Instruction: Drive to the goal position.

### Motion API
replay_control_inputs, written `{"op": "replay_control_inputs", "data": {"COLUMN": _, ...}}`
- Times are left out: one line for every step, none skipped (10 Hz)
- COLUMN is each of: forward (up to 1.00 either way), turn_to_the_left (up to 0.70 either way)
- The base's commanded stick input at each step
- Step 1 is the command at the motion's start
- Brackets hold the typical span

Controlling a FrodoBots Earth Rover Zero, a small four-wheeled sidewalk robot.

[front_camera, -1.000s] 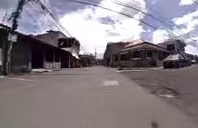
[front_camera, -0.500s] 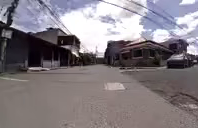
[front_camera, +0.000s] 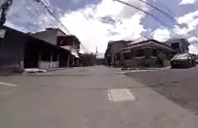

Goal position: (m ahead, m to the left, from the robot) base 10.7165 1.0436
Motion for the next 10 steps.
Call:
{"op": "replay_control_inputs", "data": {"forward": 1.00, "turn_to_the_left": 0.00}}
{"op": "replay_control_inputs", "data": {"forward": 1.00, "turn_to_the_left": 0.00}}
{"op": "replay_control_inputs", "data": {"forward": 1.00, "turn_to_the_left": 0.00}}
{"op": "replay_control_inputs", "data": {"forward": 1.00, "turn_to_the_left": 0.00}}
{"op": "replay_control_inputs", "data": {"forward": 1.00, "turn_to_the_left": 0.00}}
{"op": "replay_control_inputs", "data": {"forward": 1.00, "turn_to_the_left": 0.00}}
{"op": "replay_control_inputs", "data": {"forward": 1.00, "turn_to_the_left": 0.00}}
{"op": "replay_control_inputs", "data": {"forward": 1.00, "turn_to_the_left": 0.00}}
{"op": "replay_control_inputs", "data": {"forward": 1.00, "turn_to_the_left": 0.00}}
{"op": "replay_control_inputs", "data": {"forward": 1.00, "turn_to_the_left": 0.00}}
